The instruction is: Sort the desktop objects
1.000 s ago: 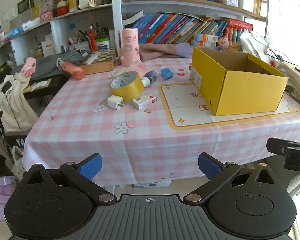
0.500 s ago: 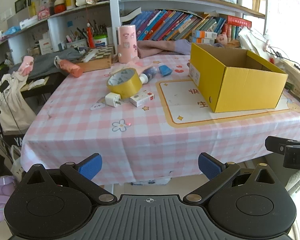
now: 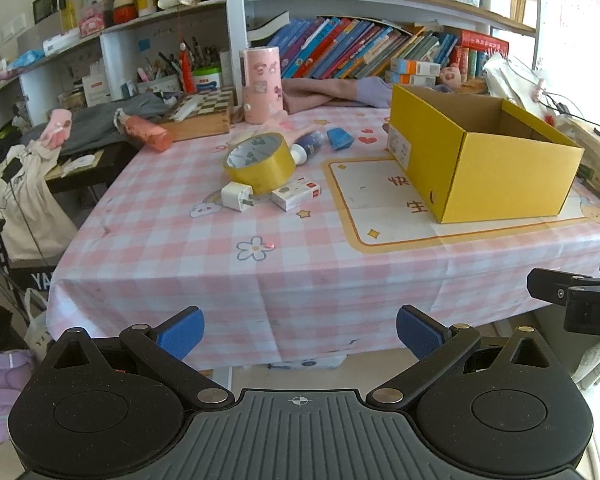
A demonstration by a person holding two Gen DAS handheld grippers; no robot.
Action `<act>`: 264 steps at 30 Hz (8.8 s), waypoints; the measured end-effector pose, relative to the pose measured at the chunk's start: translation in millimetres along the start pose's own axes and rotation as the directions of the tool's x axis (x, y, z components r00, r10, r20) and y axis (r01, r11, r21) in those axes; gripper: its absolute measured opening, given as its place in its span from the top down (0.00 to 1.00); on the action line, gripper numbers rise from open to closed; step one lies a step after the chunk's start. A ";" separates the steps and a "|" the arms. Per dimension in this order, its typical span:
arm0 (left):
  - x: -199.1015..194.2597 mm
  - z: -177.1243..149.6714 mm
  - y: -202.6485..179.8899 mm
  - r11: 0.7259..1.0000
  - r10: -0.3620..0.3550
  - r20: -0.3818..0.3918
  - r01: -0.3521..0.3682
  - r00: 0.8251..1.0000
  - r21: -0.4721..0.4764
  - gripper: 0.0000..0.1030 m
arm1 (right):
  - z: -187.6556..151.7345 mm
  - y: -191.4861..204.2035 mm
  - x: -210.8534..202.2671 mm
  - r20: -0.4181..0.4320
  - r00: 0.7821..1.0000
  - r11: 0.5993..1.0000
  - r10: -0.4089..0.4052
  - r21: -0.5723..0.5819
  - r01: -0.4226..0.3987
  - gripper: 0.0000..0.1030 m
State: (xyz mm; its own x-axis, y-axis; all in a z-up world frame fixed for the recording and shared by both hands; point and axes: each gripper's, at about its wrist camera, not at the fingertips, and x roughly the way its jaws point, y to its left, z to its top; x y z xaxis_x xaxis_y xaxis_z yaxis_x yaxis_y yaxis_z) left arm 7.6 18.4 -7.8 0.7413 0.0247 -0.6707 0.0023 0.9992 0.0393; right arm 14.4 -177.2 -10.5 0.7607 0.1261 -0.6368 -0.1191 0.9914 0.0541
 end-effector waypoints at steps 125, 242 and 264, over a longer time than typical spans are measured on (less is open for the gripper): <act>210.8 165.8 100.2 0.972 -0.220 -0.117 0.207 0.969 -0.113 0.11 | 124.3 146.6 234.6 -0.214 0.943 0.897 0.256 -0.311 -0.314 0.50; -5.3 38.7 -52.7 0.847 -0.511 -0.054 0.513 0.858 0.141 0.11 | -24.3 -26.4 -31.6 -0.082 0.994 0.996 -0.068 0.055 0.072 0.50; 13.0 82.8 -91.3 0.841 -0.514 0.006 0.502 0.858 0.204 0.11 | 20.9 -70.1 -1.3 -0.032 0.996 0.992 -0.079 0.093 0.082 0.50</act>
State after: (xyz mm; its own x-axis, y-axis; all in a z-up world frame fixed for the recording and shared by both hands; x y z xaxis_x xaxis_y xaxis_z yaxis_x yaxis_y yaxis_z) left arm 72.7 -75.1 41.2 0.6391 -0.4924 -0.5909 0.5110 0.8460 -0.1523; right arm 35.2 -246.1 2.7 0.7471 0.0460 -0.6631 0.0035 0.9973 0.0732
